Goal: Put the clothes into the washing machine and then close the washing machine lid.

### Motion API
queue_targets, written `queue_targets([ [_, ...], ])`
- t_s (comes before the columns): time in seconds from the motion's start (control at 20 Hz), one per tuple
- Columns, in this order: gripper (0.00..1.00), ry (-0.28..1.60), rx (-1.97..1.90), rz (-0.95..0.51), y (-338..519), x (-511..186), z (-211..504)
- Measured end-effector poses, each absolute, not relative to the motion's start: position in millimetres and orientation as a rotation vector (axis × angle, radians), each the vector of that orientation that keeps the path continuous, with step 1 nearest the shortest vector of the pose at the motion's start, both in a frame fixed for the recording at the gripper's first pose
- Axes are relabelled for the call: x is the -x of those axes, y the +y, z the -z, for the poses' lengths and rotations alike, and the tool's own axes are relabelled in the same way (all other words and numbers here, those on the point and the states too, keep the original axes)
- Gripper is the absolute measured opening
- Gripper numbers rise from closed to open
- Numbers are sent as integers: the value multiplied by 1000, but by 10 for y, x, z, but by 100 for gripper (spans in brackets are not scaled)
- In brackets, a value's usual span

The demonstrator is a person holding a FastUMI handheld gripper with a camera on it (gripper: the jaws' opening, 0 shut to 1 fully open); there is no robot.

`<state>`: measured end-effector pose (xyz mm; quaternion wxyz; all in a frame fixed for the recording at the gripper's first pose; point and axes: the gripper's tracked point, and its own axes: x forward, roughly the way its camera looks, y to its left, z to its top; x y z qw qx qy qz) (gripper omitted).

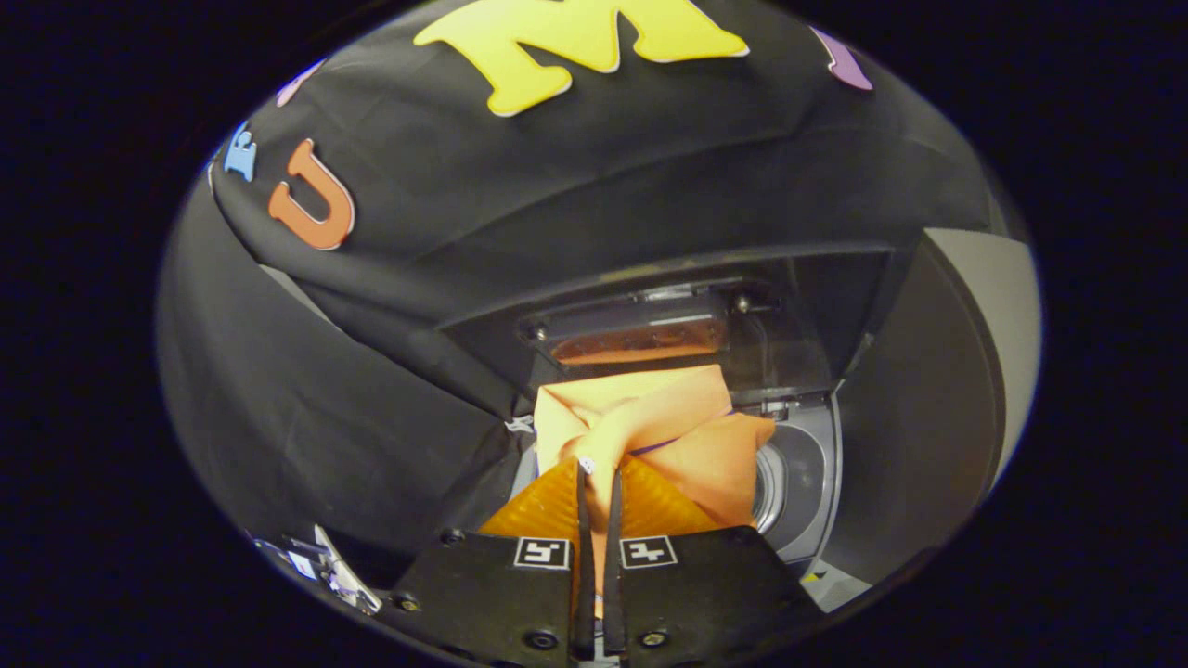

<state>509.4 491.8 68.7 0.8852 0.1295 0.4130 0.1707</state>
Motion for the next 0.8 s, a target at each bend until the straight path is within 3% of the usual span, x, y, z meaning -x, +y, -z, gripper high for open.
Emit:
queue_targets([
  [0.4,7,959,-239,-253,4848,-5290,-100],
  [0.8,8,981,-208,-171,4841,-5338,-48],
])
